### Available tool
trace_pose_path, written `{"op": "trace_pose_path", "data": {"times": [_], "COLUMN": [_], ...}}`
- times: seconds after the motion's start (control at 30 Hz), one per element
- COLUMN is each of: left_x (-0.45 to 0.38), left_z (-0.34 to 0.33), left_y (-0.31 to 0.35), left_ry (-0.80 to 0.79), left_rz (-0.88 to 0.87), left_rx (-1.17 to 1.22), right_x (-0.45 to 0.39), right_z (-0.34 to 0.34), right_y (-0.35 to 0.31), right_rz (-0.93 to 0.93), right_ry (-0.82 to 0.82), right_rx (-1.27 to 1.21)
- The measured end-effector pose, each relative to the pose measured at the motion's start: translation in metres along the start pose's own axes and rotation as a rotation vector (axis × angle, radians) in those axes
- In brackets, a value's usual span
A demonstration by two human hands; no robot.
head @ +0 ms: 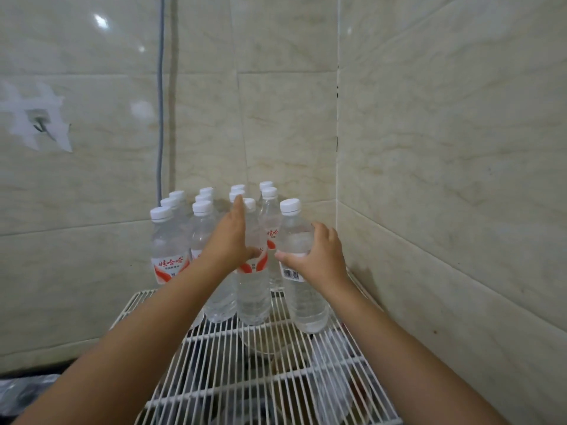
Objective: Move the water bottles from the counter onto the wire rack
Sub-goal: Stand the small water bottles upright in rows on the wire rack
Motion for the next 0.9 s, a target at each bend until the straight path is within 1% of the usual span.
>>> {"op": "trace_pose_path", "data": {"times": [0.07,0.13,0.17,0.3,0.43,0.5,0.6,0.67,0.8,0.9], "left_x": [0.0,-0.003,-0.004,-0.008,-0.014,-0.017,-0.018,-0.018,-0.018,-0.013], "left_z": [0.002,0.005,0.007,0.009,0.007,0.008,0.012,0.013,0.017,0.012], "left_y": [0.002,0.004,0.004,0.005,0.005,0.004,0.005,0.002,0.002,0.003], "left_ry": [-0.036,-0.038,-0.033,-0.023,0.003,0.032,0.081,0.097,0.056,-0.017], "left_rz": [-0.031,-0.045,-0.045,-0.057,-0.046,-0.078,-0.214,-0.243,-0.215,-0.245], "left_rx": [-0.031,-0.02,-0.008,-0.006,-0.007,-0.055,-0.251,-0.264,-0.217,-0.302], "right_x": [0.004,0.005,0.005,0.002,-0.008,-0.014,-0.018,-0.018,-0.017,-0.016], "right_z": [0.0,0.002,0.004,0.006,-0.012,-0.023,-0.034,-0.038,-0.042,-0.046], "right_y": [0.001,0.002,0.002,-0.001,-0.004,-0.005,-0.007,-0.008,-0.01,-0.009], "right_rz": [0.01,-0.013,-0.03,-0.087,-0.108,-0.102,-0.103,-0.074,-0.047,-0.075], "right_ry": [-0.048,-0.125,-0.129,0.0,0.092,0.108,0.117,0.132,0.141,0.137], "right_rx": [0.036,0.059,0.07,0.076,0.045,0.034,0.041,0.065,0.068,0.018]}}
Point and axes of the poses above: each hand's wrist, its own x-axis away from the middle knuckle, its own z-axis out of the back of the hand, y = z × x, the point moved 5 cm from there along -x, towards the middle knuckle, and after that the axes turned 11 degrees about y, right-handed, at the moved point
